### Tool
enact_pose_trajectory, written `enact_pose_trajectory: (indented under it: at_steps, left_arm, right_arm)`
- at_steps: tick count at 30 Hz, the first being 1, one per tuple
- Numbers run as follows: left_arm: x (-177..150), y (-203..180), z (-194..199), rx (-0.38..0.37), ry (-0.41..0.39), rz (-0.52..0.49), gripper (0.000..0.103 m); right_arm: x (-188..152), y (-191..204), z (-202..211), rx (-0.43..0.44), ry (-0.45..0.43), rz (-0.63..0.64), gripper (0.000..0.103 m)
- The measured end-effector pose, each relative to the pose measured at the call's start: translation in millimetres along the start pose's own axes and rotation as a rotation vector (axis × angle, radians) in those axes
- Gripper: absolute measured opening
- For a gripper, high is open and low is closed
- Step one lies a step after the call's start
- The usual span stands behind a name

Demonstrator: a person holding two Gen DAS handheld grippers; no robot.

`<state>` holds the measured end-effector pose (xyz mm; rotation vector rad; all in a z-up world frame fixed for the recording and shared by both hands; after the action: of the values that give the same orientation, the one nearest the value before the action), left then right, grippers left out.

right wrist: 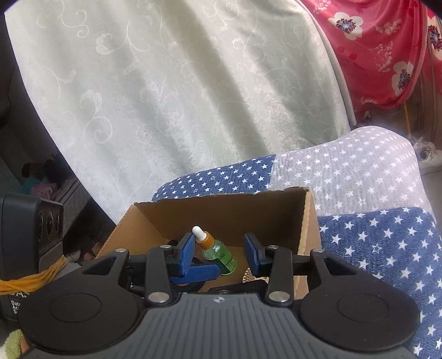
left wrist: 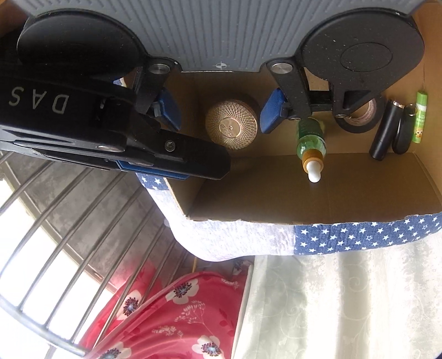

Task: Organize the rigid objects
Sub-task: 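Open the right gripper to release the jar and withdraw from the box, then lower the right gripper onto the white charger plug and close it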

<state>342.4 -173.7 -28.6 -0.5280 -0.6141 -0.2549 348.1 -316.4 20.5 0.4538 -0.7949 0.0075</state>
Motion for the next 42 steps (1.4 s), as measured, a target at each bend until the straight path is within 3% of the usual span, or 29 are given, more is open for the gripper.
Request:
enact_pose_trajectory:
  at_steps: [10,17,27,33,42]
  left_arm:
    - [-66.9,-4.3,127.8,-0.045,-0.18,-0.146,0.073]
    - [-134.9,12.2,173.5,0.061,-0.255,-0.2,0.078]
    - [-212.7,48.3,138.8,0.149,-0.18,-0.222,0.077]
    - [-219.6,46.3,118.7,0.21,-0.216,-0.306,0.075]
    - [-213.2,54.5,94.9,0.217,-0.235,-0.25,0.071]
  right_arm:
    - [-53.9,28.4,93.4,0.114,-0.146,-0.045,0.043]
    - [-115.6,52.8,104.2,0.195,-0.119,-0.075,0.044]
    - [-170.0,82.4,42.0,0.174,0.081,-0.14,0.044]
    - [-176.7,82.6,17.1,0.114,0.114,-0.172,0.044]
    - [-185.9,77.9,-6.6,0.101,0.171,-0.206,0.043]
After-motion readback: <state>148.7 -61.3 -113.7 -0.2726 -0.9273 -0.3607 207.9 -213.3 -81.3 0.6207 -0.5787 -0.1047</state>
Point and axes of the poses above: each gripper's, at about its wrist camera, not at the fingertips, and z roughly against the way its jaws point, y to its left, x to its top, the point moved 5 cm from there along -z, roughly the way its jaws point, and after that the axes turned 9 degrees about -x, right-handed, at the moved point
